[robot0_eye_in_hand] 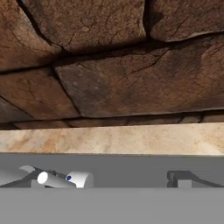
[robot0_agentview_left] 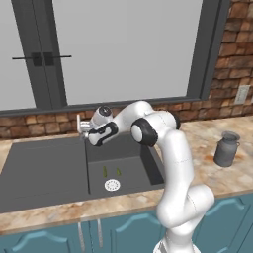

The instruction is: Pick up all produce items and place them in the sink. Turn on the sink faucet to wash them. Then turn the sink off and put them in the tray.

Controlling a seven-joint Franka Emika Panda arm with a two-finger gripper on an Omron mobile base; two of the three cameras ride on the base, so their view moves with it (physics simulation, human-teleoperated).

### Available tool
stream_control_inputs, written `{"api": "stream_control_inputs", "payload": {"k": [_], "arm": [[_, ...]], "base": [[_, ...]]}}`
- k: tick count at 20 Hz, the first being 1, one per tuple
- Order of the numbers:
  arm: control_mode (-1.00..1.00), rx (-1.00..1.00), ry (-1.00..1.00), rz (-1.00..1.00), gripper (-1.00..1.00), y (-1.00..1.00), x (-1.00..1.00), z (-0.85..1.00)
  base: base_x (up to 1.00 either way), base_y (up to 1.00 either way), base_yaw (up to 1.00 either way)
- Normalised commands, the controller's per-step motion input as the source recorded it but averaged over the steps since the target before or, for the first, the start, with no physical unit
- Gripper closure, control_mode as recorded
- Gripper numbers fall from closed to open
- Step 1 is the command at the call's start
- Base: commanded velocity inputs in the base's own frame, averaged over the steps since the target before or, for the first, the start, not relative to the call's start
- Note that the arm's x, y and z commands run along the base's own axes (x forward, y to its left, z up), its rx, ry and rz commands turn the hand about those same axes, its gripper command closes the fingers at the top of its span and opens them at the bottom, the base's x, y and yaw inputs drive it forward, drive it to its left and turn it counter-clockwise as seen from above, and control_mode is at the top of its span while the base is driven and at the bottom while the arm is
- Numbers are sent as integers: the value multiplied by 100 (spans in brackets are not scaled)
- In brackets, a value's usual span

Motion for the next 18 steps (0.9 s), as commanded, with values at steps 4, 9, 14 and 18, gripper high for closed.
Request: {"api": "stream_control_inputs", "payload": {"k": [4, 9, 14, 18], "arm": [[-100, 0, 7, -12, -100, -83, 15, 0], [-100, 0, 5, -9, -100, -89, 6, 0], [-100, 0, 5, -8, -100, -92, 1, 0], [-100, 1, 4, -6, -100, -100, 0, 0]], "base": [[0, 0, 0], [0, 0, 0], [0, 0, 0], [0, 0, 0]]}}
